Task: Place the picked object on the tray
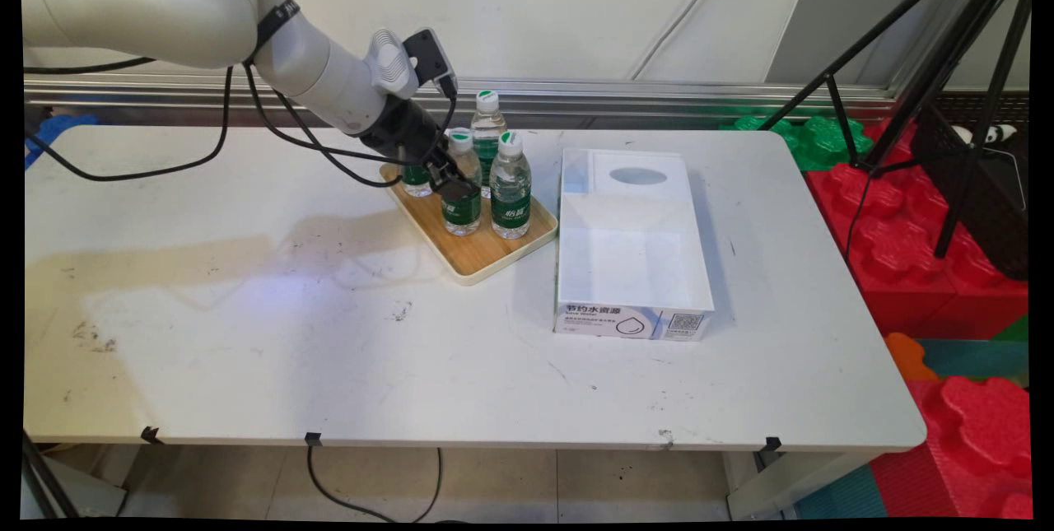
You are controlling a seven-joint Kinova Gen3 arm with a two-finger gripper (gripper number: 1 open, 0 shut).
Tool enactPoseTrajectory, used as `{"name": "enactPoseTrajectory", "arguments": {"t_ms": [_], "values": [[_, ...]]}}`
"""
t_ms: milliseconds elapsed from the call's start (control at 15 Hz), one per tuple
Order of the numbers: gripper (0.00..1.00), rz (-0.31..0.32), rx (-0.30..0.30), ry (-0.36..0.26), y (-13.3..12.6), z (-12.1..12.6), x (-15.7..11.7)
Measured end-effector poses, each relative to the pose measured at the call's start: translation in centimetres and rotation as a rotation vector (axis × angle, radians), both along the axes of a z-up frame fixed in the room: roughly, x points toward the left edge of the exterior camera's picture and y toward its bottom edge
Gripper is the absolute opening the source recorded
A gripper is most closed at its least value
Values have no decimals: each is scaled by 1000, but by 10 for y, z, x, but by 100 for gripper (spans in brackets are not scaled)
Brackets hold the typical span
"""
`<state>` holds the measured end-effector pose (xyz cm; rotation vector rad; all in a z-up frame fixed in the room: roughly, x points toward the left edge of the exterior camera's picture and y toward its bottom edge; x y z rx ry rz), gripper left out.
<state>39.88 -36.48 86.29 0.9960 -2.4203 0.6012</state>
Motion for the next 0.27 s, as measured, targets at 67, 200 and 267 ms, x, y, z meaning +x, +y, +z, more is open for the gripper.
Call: {"name": "enactPoseTrajectory", "arguments": {"t_ms": [67,200,267], "values": [[100,-5,2,1,-1,-1,2],[100,-10,3,2,-1,-2,5],[100,-14,3,3,-1,-2,6]]}}
